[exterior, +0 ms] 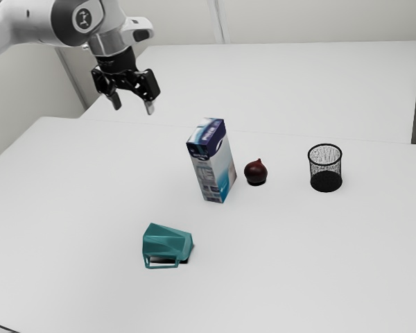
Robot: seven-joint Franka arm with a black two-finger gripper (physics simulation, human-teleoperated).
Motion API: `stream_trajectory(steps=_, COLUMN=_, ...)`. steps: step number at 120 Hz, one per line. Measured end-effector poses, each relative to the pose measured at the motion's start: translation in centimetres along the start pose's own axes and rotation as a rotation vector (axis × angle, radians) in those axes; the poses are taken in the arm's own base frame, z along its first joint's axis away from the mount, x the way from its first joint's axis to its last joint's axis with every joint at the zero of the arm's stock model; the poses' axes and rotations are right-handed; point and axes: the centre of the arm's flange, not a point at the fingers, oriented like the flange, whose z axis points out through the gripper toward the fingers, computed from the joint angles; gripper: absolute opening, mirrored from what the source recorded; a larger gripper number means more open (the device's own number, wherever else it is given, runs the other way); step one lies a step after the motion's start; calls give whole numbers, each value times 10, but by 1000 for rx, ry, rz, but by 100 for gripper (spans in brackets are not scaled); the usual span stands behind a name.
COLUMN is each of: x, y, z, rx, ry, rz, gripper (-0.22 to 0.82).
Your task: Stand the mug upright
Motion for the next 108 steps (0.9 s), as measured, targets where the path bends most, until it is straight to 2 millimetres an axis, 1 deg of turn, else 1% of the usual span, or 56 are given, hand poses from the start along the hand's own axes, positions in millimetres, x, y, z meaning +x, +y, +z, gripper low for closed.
stream_trajectory(steps=13, x=-1, y=8, z=-1, rx=1, ry=1, rz=11, gripper=60)
stream_trajectory(steps=24, x=-1, y=12, z=-2, rx=1, ry=2, rz=13, gripper=60)
stream_trajectory(steps=35, x=-4, y=10, z=-3, rx=-1, ry=2, rz=8, gripper=60)
stream_trajectory(steps=44, x=-5, y=8, z=1, rx=-8, ry=-9, rz=0, gripper=60)
stream_trajectory(steps=52, x=-14, y=4, z=8, rx=-23, ry=-28, rz=-11, gripper=60)
stream_trajectory(steps=60, x=-24, y=1, z=21, rx=-33, ry=-62, rz=-24, gripper=60)
stream_trajectory(steps=70, x=-32, y=-7, z=51, rx=-42, ry=-129, rz=-46, gripper=60)
stream_trajectory(steps=75, x=-36, y=-12, z=62, rx=-61, ry=-154, rz=-61, gripper=60)
stream_trajectory(steps=97, x=-50, y=-56, z=104, rx=-156, ry=-202, rz=-131, gripper=60)
stream_trajectory(steps=108, x=-56, y=-73, z=121, rx=-212, ry=-201, rz=-140, gripper=60)
